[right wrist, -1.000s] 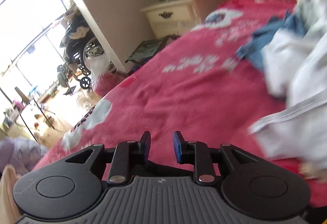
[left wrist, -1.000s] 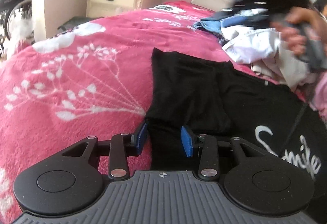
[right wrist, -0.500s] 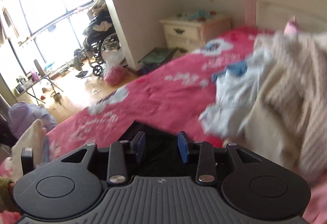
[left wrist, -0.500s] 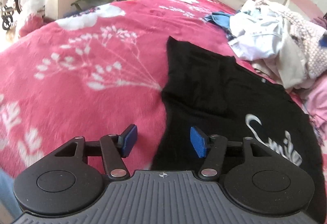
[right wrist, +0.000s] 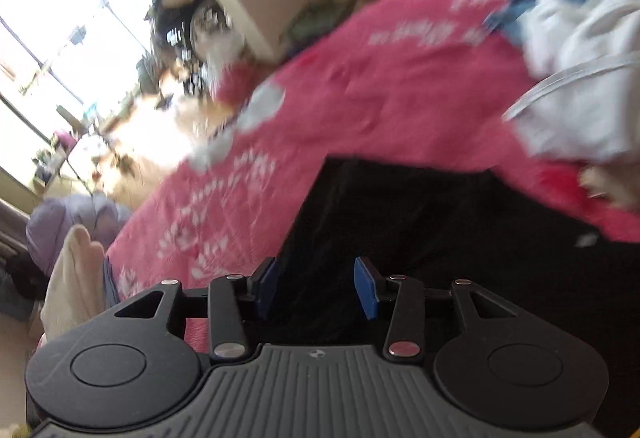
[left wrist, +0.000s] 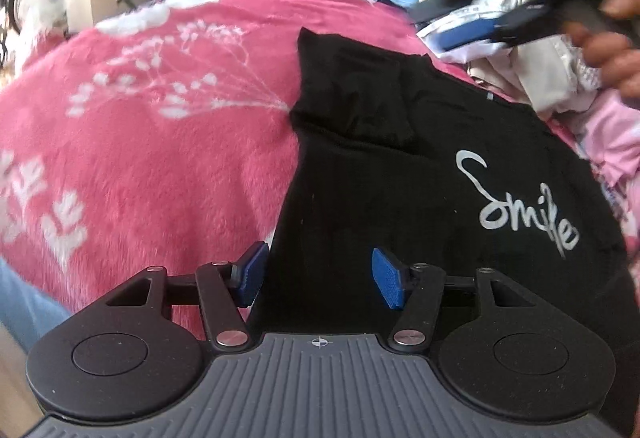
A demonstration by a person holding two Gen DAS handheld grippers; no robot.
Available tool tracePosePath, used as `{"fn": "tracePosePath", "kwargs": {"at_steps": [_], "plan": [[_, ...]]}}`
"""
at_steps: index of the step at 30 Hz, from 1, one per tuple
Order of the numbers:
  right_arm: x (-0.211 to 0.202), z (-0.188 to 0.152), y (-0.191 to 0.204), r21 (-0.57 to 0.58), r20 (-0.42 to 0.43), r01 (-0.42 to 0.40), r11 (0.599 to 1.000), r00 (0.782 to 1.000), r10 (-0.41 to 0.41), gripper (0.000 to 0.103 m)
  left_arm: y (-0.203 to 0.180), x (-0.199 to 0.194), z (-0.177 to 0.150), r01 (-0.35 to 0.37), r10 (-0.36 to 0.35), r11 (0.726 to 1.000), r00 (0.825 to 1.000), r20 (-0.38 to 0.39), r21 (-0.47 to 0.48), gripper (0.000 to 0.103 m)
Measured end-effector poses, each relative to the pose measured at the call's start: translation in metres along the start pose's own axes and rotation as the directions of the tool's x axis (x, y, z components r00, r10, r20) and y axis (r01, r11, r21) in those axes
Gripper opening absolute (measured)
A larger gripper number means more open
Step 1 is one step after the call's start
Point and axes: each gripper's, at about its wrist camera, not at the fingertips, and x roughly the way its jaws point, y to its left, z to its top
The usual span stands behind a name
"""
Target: Fold clothes
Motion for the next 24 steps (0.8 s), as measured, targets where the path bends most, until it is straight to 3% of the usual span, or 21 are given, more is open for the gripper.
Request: {"fn": "tracePosePath", "kwargs": {"at_steps": [6, 11, 18, 21, 24], "plan": [[0.07, 0.027, 0.039, -0.045, -0.044, 0.128, 0.991, 0.991, -0.13, 0.05, 0.007, -0.012, -0.014, 0.03, -0.029, 1.0, 0.999, -0.042, 0.005, 0.048], [0.121, 0.036, 0.053, -0.077, -0.129, 0.268, 0.96, 0.953, -0.276, 0.05, 0.009, -0.018, -0.024, 0.035, -0.033, 0.999, 0.998, -0.058, 0.022, 0.043], [0.14, 0.033, 0.059, -0.126, -0.15, 0.333, 0.935, 0.925, -0.349, 0.051, 0.0, -0.02, -0.031, -0.023, 0.028, 0.994, 0.999, -0.045, 0.106, 0.039], [0.139, 0.031, 0.059, -0.156, -0.15, 0.342, 0.927, 0.919, -0.364, 0.041, -0.002, -0.02, -0.033, -0.051, 0.054, 0.993, 0.998, -0.023, 0.102, 0.022], [0.133, 0.03, 0.053, -0.142, -0.137, 0.352, 0.925, 0.919, -0.371, 0.024, -0.001, -0.022, -0.034, -0.055, 0.056, 0.994, 0.998, -0.007, 0.098, 0.01]]}}
